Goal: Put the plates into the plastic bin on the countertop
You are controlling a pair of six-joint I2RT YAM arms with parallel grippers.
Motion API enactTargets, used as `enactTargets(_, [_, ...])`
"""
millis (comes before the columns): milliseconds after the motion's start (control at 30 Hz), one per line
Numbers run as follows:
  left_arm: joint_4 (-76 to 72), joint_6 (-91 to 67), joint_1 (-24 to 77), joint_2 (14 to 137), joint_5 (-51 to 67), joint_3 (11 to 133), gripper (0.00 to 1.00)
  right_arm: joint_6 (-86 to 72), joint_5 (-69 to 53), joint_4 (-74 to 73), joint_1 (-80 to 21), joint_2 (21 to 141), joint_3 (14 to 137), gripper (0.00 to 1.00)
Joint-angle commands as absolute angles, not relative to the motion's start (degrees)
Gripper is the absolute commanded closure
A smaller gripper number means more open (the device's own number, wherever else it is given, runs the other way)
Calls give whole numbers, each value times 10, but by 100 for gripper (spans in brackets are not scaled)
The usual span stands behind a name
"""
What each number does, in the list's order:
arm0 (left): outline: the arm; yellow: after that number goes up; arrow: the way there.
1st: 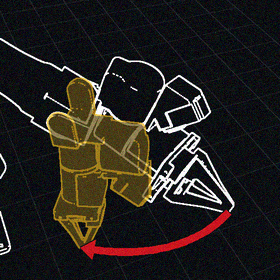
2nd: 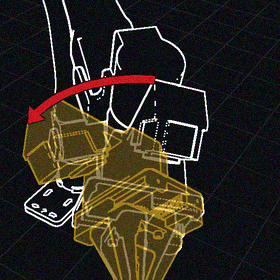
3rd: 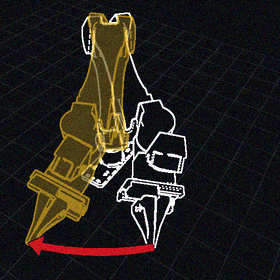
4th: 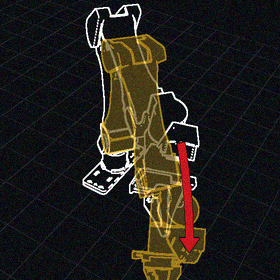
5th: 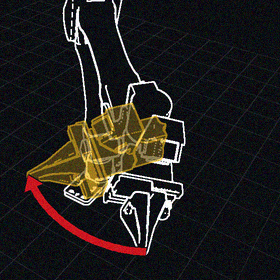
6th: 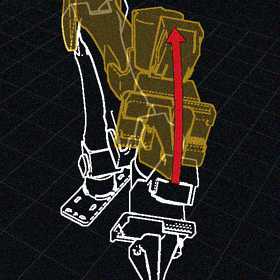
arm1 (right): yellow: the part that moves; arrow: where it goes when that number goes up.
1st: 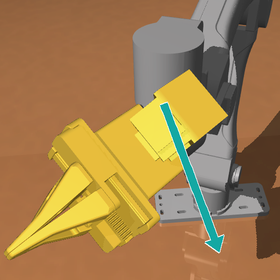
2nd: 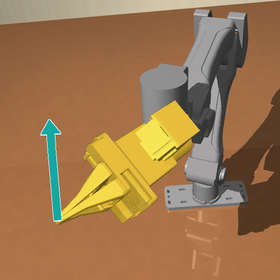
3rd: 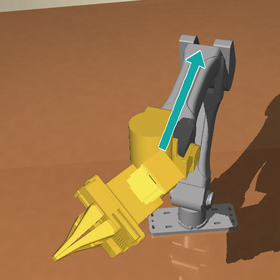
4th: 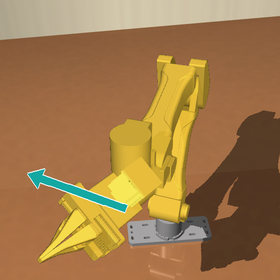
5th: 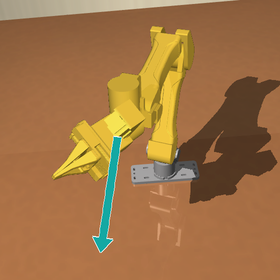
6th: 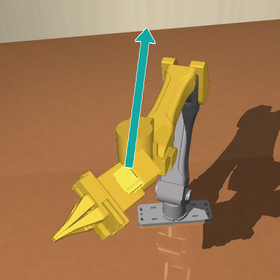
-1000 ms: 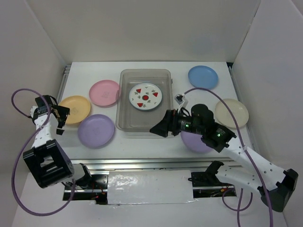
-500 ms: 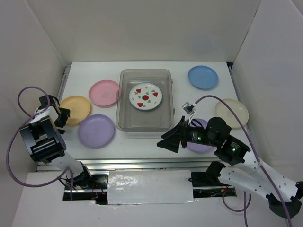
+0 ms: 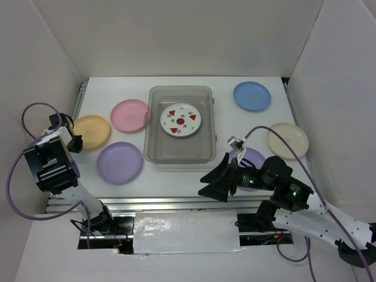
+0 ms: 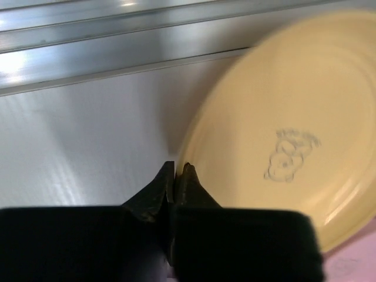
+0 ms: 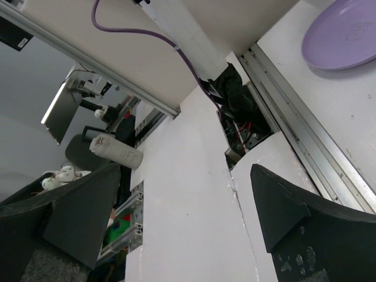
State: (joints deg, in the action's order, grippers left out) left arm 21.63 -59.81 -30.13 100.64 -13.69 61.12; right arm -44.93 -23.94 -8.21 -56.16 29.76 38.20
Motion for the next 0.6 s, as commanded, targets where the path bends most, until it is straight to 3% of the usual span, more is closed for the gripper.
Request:
enactTargets(0, [273,-608,-294,1005,-177,611,100,-446,-218,-66,-575,286,399,0])
enactTargets(300, [323,-619,-238,890,-232,678,100,-460,-196,-80,-588,279,400,0])
enactTargets(567, [333,-532,-85,769,-296,803,100,-467,-135,-105,-592,285,417,0])
